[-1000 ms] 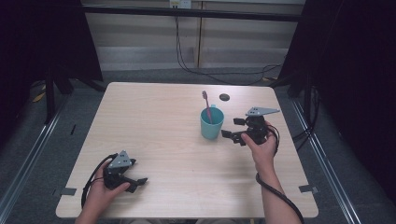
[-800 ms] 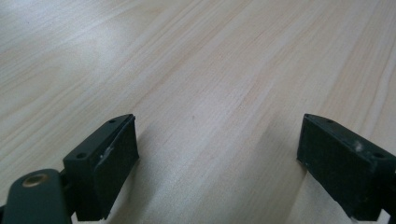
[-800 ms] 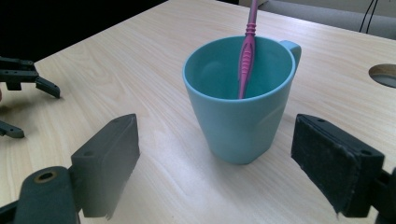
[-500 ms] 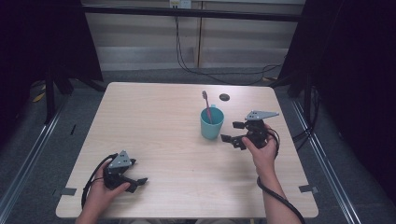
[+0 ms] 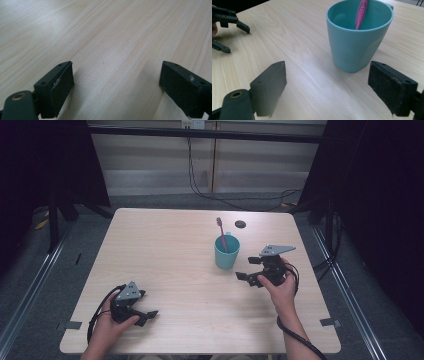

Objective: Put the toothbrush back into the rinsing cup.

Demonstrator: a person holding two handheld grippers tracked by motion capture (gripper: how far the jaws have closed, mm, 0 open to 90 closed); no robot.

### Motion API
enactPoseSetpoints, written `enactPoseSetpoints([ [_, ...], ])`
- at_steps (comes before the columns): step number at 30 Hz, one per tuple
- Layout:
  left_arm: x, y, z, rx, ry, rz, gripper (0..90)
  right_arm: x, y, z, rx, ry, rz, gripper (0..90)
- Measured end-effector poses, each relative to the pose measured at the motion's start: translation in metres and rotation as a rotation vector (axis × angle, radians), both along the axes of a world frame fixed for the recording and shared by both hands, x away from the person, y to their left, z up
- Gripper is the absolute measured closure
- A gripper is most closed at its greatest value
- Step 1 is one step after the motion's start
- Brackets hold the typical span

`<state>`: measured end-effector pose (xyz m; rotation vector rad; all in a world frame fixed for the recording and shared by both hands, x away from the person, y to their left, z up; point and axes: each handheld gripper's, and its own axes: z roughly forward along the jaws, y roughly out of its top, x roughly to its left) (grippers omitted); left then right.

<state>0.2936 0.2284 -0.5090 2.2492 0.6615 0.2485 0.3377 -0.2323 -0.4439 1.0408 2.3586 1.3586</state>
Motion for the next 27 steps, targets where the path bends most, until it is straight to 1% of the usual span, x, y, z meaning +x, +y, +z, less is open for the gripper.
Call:
enactPoseSetpoints([
  [3, 0.0, 0.0, 0.0, 0.0, 0.0, 0.0, 12.1, -0.003, 0.001, -0.001, 0.006, 0.001, 0.011, 14.5],
  [7, 0.0, 0.0, 0.0, -0.004, 0.0, 0.004, 12.1, -0.006, 0.002, -0.002, -0.008, 0.002, 0.021, 14.5],
  [10, 0.0, 0.0, 0.0, 0.001, -0.001, 0.0, 12.1, -0.009, 0.001, -0.004, -0.017, -0.001, 0.026, 14.5],
  [19, 0.0, 0.0, 0.0, 0.0, 0.0, 0.0, 12.1, -0.018, 0.001, -0.015, -0.067, 0.015, 0.04, 14.5],
  [21, 0.0, 0.0, 0.0, 0.0, 0.0, 0.001, 12.1, -0.02, 0.0, -0.017, -0.071, 0.02, 0.047, 14.5],
  [27, 0.0, 0.0, 0.0, 0.0, 0.0, 0.0, 12.1, -0.026, -0.002, -0.023, -0.084, 0.029, 0.045, 14.5],
])
